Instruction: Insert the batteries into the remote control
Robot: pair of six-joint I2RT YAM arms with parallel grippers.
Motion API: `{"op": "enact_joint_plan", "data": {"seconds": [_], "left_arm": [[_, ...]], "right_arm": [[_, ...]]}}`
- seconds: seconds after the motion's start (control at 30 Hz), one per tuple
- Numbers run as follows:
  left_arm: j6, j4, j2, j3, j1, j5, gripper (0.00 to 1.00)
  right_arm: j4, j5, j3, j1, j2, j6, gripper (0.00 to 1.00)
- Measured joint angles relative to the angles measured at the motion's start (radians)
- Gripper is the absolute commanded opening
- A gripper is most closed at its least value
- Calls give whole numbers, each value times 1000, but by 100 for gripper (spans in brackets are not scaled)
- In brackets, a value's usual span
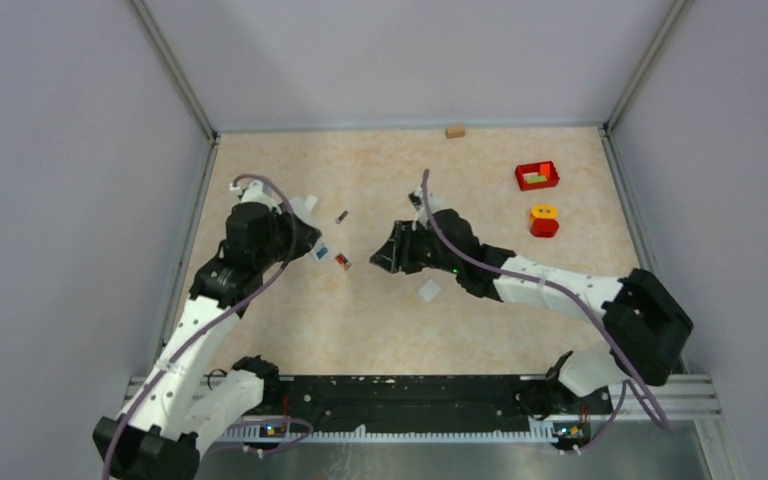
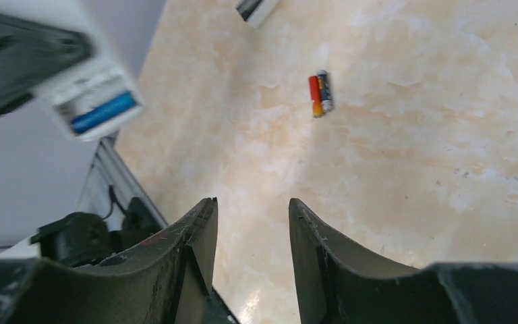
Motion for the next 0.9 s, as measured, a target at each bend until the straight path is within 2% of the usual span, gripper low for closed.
{"op": "enact_joint_plan", "data": {"seconds": [0.13, 0.27, 0.5, 0.9], "left_arm": [[8, -64, -130, 0, 3, -194, 0], [19, -75, -249, 0, 3, -290, 0], [52, -71, -353, -6, 3, -315, 0], [75, -85, -323, -5, 3, -302, 0]], "right_arm": [[-91, 62, 141, 37, 182, -53, 42], [-116, 83, 276, 59, 352, -126, 41], [-125, 75, 454, 100, 558, -227, 36], [-189, 158, 619, 106, 715, -294, 35]]}}
